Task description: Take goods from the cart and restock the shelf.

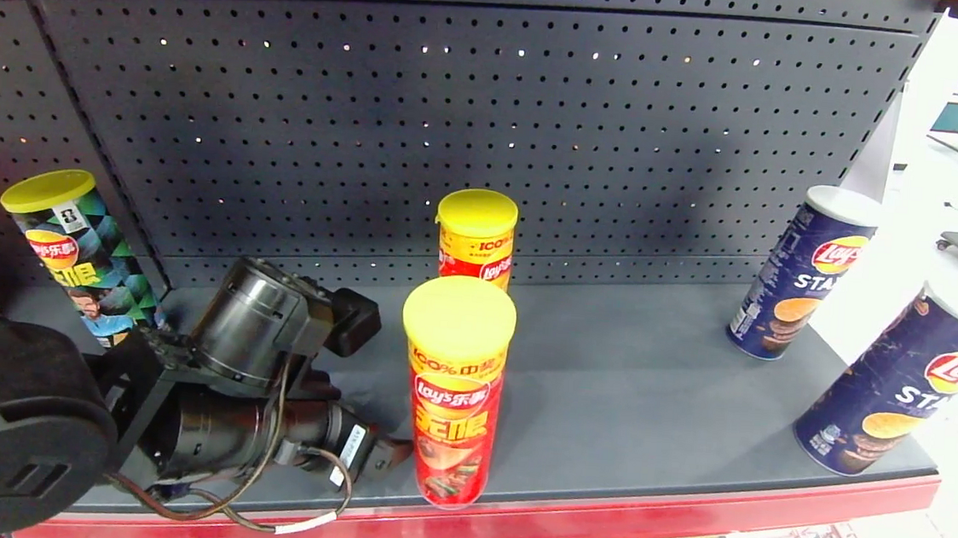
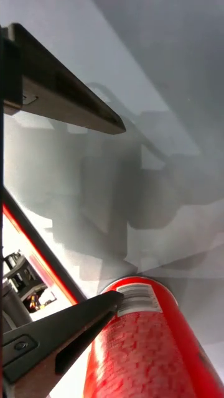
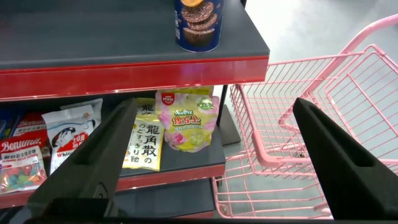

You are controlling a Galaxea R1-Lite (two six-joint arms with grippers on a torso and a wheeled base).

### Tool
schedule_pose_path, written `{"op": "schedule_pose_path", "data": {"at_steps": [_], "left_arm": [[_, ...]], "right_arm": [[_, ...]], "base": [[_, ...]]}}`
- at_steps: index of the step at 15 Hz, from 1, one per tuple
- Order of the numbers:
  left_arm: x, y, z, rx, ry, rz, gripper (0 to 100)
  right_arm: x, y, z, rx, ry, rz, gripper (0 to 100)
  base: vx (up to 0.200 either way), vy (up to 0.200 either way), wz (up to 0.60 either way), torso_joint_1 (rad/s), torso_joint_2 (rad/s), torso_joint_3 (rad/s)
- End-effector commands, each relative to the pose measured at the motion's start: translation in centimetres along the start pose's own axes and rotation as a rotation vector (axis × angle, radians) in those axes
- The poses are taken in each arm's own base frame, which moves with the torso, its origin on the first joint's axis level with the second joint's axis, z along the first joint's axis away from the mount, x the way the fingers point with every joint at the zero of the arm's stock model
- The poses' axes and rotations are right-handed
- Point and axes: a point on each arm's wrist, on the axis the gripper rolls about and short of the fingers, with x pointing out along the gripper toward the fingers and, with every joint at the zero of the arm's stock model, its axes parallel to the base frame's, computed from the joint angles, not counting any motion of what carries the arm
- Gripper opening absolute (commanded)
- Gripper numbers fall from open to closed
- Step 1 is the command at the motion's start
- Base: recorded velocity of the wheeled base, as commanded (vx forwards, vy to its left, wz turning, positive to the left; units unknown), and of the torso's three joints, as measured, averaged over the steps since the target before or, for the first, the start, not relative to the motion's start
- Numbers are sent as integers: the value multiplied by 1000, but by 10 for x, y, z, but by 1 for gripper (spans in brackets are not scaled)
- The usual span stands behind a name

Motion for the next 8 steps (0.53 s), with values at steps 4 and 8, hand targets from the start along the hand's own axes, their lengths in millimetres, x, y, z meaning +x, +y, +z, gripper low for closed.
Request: {"op": "schedule_pose_path", "data": {"at_steps": [4, 8], "left_arm": [[0, -1, 0, -1, -1, -2, 100], [-8, 2, -3, -5, -14, 6, 100]], "right_arm": [[0, 0, 0, -1, 3, 1, 100], [0, 0, 0, -1, 3, 1, 100]], "base": [[0, 0, 0, 0, 0, 0], [0, 0, 0, 0, 0, 0]]}}
